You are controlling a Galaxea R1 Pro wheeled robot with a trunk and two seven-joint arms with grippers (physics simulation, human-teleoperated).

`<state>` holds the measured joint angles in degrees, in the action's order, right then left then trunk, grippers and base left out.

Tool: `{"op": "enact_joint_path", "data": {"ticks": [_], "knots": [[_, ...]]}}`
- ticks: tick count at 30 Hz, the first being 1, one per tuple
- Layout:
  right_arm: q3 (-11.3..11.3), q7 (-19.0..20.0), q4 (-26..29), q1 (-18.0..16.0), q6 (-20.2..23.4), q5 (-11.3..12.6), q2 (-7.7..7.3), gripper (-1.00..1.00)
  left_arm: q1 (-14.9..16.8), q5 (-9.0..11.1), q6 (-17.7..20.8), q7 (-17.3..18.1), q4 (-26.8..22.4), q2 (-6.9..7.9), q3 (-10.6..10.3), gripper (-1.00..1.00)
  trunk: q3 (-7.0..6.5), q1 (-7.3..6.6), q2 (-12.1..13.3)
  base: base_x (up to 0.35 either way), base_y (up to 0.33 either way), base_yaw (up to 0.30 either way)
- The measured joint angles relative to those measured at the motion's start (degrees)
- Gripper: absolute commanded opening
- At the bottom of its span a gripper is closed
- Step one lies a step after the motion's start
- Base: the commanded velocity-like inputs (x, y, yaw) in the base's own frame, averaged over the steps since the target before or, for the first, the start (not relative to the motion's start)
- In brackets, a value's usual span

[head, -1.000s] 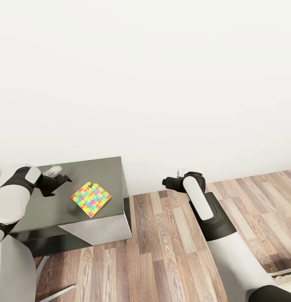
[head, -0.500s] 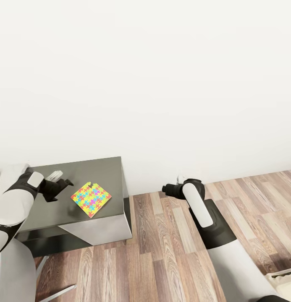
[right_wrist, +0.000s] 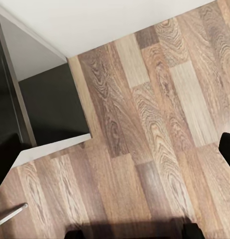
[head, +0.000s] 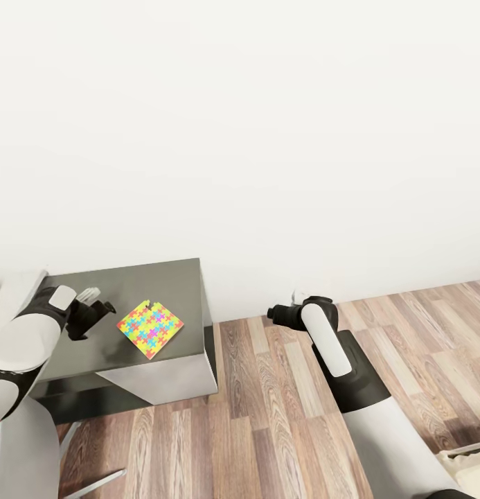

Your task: Put all the toys in the child's room - the three board games (two on the bed and one on the table), the two jigsaw puzzles on the table, and the tennis ball on the table - inside the toy box on the table in the child's room.

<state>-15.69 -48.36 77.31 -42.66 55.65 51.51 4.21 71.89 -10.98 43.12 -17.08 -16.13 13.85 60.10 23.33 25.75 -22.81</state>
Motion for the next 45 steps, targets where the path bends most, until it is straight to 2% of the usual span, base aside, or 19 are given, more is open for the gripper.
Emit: {"op": "enact_joint_path", "data": {"ticks": [5, 10, 17, 35, 45], "knots": [[0.0, 0.0, 0.0, 0.0, 0.0, 0.0, -0.02, 1.00, 0.0, 0.0, -0.1, -0.2, 0.0, -0.38, 0.2, 1.00, 0.37, 0.00, 0.0, 0.000, 0.000, 0.000], [0.0, 0.0, 0.0, 0.0, 0.1, 0.1, 0.00, 1.00, 0.0, -0.1, 0.0, -0.3, 0.0, -2.15, 0.3, 1.00, 0.82, 0.00, 0.0, 0.000, 0.000, 0.000], [0.0, 0.0, 0.0, 0.0, 0.1, 0.0, -0.04, 1.00, 0.0, -0.3, 0.0, -0.4, -0.1, -3.26, 0.2, 1.00, 1.36, 0.00, 0.0, 0.000, 0.000, 0.000], [0.0, 0.0, 0.0, 0.0, 0.2, 0.1, -0.08, 1.00, 0.0, -0.1, -0.2, -0.1, -0.5, -3.54, 0.4, 1.00, 1.52, 0.00, 0.0, 0.000, 0.000, 0.000], [0.0, -0.1, 0.0, 0.1, 0.2, 0.1, -0.08, 1.00, 0.3, -0.1, -0.9, -0.4, -0.6, -3.56, 1.2, 1.00, 1.52, -0.01, 0.0, 0.021, 0.000, 0.000]]}}
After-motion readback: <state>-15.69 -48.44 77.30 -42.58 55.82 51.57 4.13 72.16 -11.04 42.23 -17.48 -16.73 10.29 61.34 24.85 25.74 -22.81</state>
